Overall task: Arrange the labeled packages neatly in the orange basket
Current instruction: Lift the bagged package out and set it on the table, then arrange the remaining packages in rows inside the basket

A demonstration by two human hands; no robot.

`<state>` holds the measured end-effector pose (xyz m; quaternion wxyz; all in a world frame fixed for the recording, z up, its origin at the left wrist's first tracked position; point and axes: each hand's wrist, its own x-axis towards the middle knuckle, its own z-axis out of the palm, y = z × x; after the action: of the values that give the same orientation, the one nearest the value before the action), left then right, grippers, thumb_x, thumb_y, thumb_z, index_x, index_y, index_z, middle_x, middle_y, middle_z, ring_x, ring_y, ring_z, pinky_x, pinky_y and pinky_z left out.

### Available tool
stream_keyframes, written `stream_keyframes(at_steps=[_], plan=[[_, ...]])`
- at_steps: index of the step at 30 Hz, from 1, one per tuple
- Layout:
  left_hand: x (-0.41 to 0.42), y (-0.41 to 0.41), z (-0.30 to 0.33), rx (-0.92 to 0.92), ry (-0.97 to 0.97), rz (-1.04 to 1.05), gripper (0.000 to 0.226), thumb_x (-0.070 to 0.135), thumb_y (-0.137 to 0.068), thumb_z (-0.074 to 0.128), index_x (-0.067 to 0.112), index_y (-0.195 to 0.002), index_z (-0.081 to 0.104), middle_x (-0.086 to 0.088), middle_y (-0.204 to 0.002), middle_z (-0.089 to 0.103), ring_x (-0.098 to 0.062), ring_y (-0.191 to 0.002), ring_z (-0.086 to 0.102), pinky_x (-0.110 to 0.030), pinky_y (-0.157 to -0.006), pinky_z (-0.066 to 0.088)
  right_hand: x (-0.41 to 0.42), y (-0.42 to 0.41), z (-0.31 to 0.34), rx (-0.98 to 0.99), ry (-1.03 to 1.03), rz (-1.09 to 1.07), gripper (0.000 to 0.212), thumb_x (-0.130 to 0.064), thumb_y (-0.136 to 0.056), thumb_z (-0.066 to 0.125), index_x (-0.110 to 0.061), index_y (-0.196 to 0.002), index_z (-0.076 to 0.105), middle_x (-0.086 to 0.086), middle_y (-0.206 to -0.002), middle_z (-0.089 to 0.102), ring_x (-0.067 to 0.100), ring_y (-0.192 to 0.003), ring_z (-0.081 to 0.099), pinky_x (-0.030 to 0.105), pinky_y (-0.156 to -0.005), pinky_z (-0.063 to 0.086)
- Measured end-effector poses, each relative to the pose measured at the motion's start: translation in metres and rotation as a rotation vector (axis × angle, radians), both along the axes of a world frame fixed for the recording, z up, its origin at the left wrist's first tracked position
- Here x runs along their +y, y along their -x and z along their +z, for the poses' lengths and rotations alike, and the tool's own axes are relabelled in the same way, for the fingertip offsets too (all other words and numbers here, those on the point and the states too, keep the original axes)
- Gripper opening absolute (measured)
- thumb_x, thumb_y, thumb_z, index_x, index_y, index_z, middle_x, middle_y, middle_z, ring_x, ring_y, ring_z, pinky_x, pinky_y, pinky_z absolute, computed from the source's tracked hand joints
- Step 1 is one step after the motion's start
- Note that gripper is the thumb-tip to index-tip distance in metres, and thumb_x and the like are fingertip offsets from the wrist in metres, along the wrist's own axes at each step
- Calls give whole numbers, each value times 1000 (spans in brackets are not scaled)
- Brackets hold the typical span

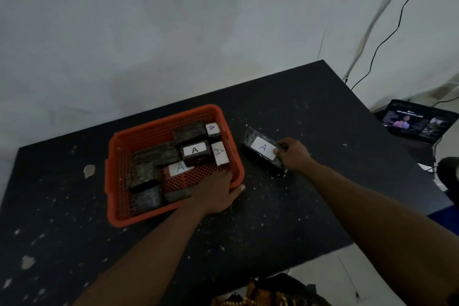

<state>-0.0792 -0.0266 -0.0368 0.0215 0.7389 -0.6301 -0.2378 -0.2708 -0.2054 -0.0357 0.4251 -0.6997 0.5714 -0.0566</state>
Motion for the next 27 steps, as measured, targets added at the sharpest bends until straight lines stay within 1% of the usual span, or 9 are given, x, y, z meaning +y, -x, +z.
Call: stream_keyframes(at_steps=[3,6,8,11,14,17,19,23,27], plan=[[0,2,0,-60,41,-33,47,62,-94,35,21,-109,52,-2,-107,58,-13,-87,48,-28,-76,38,0,1,-6,25,-18,16,35,-24,-94,59,-13,-127,57,9,-123,63,16,-94,55,27,-75,41],[1,3,1,-73,70,-53,42,58,-96,35,21,-104,52,0,-103,58,-12,-86,48,-30,-75,39,1,1,-10,43,-23,15,35,-22,-95,58,-13,-128,57,10,-124,63,22,-107,59,29,-78,45],[1,3,1,-65,78,-44,43,57,-96,35,21,-107,54,0,-106,59,-13,-89,50,-32,-80,44,3,1,-11,83,-10,-3,34,-24,-95,57,-18,-129,57,8,-124,63,25,-110,58,36,-88,49],[1,3,0,-43,73,-37,44,58,-95,36,22,-111,54,0,-110,60,-14,-94,54,-34,-84,46,4,-3,-9,173,36,-8,31,-28,-94,54,-25,-124,58,7,-123,62,28,-115,54,52,-98,43],[2,0,2,19,36,-6,61,70,-88,37,21,-121,53,-1,-119,58,-17,-102,56,-34,-87,46,5,-13,-3,224,152,13,29,-25,-90,54,-18,-118,57,11,-127,55,33,-121,45,57,-103,36],[8,-6,9,143,40,74,82,82,-79,33,25,-136,47,2,-133,54,-17,-115,54,-32,-94,43,14,-34,12,144,323,-16,42,-26,-89,53,-15,-129,51,12,-133,48,33,-126,40,53,-103,32],[17,-16,13,177,100,124,73,78,-84,33,26,-132,50,2,-128,57,-15,-110,56,-28,-88,42,25,-55,23,29,447,10,38,-24,-88,54,-17,-126,54,11,-130,50,30,-123,42,49,-101,35],[43,-49,20,171,311,294,38,49,-97,45,21,-116,63,1,-108,63,-12,-95,56,-26,-79,42,62,-99,40,-156,632,192,26,-17,-86,55,-15,-111,61,8,-113,57,25,-110,48,42,-94,41],[79,-97,27,69,523,434,18,27,-95,56,17,-103,68,0,-100,64,-14,-94,58,-29,-83,45,104,-138,41,-274,655,448,23,-13,-84,57,-13,-107,64,6,-110,61,23,-106,51,38,-91,43]])
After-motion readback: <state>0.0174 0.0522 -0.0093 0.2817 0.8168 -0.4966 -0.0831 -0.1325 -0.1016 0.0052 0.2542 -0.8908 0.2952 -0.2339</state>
